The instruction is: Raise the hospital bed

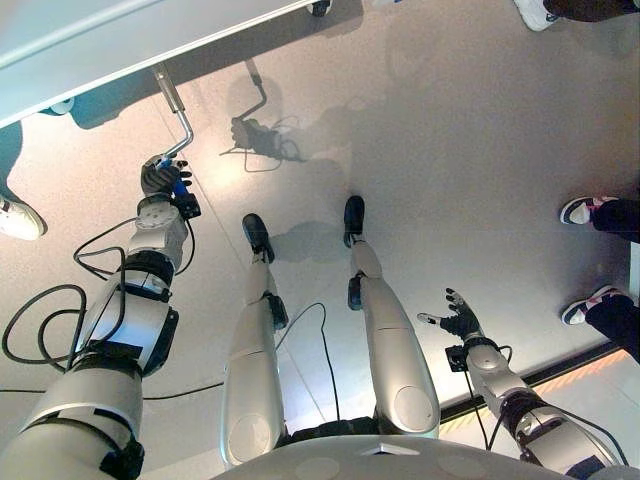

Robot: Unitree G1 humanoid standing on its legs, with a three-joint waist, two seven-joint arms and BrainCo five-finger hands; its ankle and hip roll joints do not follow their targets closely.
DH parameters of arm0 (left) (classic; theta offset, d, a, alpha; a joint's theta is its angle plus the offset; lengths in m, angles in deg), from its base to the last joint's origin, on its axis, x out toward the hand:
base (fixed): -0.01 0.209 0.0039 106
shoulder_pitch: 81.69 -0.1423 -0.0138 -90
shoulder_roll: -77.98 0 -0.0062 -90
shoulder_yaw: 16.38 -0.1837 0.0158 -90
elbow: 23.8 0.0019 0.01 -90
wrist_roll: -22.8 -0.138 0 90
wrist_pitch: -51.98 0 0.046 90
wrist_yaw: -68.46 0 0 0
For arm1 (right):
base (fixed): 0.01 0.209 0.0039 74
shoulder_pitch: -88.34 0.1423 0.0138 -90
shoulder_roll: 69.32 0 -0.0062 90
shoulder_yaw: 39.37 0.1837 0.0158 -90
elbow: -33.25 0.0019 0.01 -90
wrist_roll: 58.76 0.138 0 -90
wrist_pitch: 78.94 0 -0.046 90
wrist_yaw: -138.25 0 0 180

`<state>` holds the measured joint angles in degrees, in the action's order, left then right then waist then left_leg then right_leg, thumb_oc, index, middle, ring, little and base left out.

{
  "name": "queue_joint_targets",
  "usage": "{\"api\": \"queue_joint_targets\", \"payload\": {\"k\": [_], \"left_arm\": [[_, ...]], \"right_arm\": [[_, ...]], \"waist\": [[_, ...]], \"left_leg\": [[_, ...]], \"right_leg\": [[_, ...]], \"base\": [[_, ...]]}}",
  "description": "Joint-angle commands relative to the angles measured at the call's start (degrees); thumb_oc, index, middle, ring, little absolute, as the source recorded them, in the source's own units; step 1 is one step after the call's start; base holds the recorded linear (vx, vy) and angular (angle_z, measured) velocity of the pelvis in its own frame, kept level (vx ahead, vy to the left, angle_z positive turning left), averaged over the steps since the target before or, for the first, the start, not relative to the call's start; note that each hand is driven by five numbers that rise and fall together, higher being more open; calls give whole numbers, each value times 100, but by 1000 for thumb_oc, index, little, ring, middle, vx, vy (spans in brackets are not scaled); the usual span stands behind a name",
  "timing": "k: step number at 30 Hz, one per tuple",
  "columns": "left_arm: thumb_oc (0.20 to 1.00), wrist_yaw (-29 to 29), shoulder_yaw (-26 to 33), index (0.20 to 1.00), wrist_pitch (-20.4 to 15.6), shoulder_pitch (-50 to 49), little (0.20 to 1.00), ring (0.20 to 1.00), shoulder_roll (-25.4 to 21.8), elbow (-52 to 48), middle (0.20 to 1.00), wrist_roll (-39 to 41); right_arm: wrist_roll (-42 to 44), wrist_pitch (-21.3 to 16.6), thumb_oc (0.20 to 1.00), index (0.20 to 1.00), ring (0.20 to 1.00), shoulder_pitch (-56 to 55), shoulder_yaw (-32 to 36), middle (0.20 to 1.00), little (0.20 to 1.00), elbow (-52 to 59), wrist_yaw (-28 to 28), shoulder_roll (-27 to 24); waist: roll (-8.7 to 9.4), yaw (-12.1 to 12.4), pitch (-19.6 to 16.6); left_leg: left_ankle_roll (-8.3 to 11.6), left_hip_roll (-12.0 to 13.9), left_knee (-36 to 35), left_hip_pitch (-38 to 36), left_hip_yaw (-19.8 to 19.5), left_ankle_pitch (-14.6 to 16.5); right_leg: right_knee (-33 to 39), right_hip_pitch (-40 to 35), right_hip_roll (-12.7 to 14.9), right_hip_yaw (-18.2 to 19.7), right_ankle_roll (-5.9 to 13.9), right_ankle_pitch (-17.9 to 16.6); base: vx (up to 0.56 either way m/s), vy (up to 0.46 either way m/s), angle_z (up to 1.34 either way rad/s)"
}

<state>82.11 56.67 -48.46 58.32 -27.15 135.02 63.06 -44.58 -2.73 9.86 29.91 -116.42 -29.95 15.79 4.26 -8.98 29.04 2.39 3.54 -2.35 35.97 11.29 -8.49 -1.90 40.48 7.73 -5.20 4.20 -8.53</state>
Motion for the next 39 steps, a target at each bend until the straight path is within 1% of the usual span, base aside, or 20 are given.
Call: {"api": "queue_joint_targets", "payload": {"k": [1,13,20,34,39], "left_arm": [[200,-448,-181,200,-148,409,200,200,438,-69,200,-81],[200,-524,-131,200,-166,461,200,200,528,-102,200,159],[200,-527,-95,200,-167,463,200,200,524,-74,200,121],[200,-464,-172,200,-191,623,200,200,563,-82,200,24],[200,-420,-168,200,-201,634,200,200,534,-50,200,-33]], "right_arm": [[177,-33,1000,1000,1000,-82,-30,1000,1000,-174,61,-201],[160,-80,1000,1000,1000,-145,-35,1000,1000,-24,85,-234],[131,-95,1000,1000,1000,-168,-25,1000,1000,-9,90,-244],[145,-157,1000,1000,1000,-243,-13,1000,1000,125,97,-309],[139,-171,1000,1000,1000,-228,-27,1000,1000,219,128,-341]], "waist": [[105,-50,76],[71,-150,76],[73,-191,76],[-15,-245,76],[-31,-284,76]], "left_leg": [[226,174,159,13,-82,-122],[236,196,208,86,1,-100],[247,226,255,111,61,-77],[272,257,317,289,51,-95],[288,284,337,402,144,-100]], "right_leg": [[-178,237,89,211,540,-260],[-221,376,32,328,511,-264],[-245,455,-1,382,502,-279],[-357,652,-35,412,469,-231],[-368,808,-67,478,477,-254]], "base": [[1,-4,-4],[-2,-7,-4],[-5,-7,-6],[-1,-2,-1],[-3,-3,-8]]}}
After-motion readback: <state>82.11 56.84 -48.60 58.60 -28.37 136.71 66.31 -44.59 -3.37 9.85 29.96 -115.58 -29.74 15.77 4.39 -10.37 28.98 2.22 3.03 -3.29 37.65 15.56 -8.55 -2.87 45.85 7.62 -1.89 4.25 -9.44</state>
